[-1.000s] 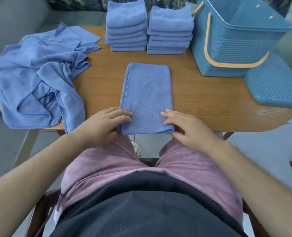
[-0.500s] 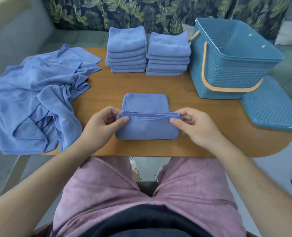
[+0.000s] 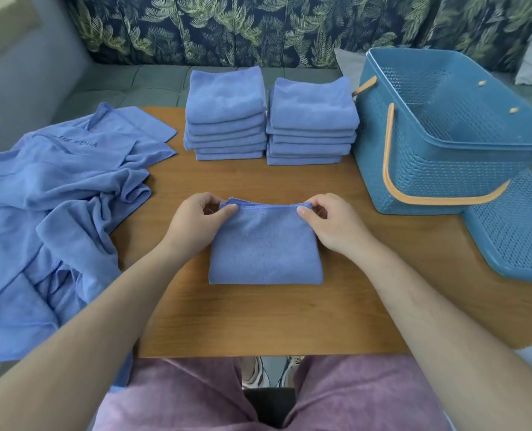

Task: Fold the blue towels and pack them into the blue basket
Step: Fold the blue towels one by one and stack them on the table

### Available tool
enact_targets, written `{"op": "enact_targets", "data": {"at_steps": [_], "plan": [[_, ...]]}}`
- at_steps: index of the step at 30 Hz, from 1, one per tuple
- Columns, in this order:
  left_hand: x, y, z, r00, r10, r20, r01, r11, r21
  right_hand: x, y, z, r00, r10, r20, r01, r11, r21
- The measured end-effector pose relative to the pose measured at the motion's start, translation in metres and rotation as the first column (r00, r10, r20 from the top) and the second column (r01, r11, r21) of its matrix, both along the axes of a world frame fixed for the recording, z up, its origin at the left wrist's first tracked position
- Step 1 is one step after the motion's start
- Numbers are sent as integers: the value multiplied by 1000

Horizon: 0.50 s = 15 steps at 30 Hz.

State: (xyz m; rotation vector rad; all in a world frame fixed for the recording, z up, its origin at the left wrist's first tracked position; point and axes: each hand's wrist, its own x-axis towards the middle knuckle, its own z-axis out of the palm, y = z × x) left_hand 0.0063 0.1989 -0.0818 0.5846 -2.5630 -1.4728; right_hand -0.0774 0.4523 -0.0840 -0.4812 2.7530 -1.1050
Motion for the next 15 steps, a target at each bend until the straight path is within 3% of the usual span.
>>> {"op": "enact_targets", "data": {"at_steps": [3,5,7,8,11,15], "plan": [[-5,-2,-9,998,66,-1,-64,960,-272,0,-5,-6,996,-65,-65,73,989,130],[2,3,-8,985,67,-159,-138,855,-499,12,-8,-4,960,-109,-259,166,963,211],[14,19,-4,956,-98,-277,-97,784,-613,32,-19,1,901,-50,-431,151,968,203],[19,28,-4,942,-215,-258,3,774,-633,44,-27,3,892,6,-453,92,977,195],[29,48,-18,908,-417,-43,308,732,-607,68,-47,-11,913,151,-379,-37,956,290],[35,37,-36,954,-291,77,279,756,-592,69,-33,-26,975,116,-190,-28,910,414]]}}
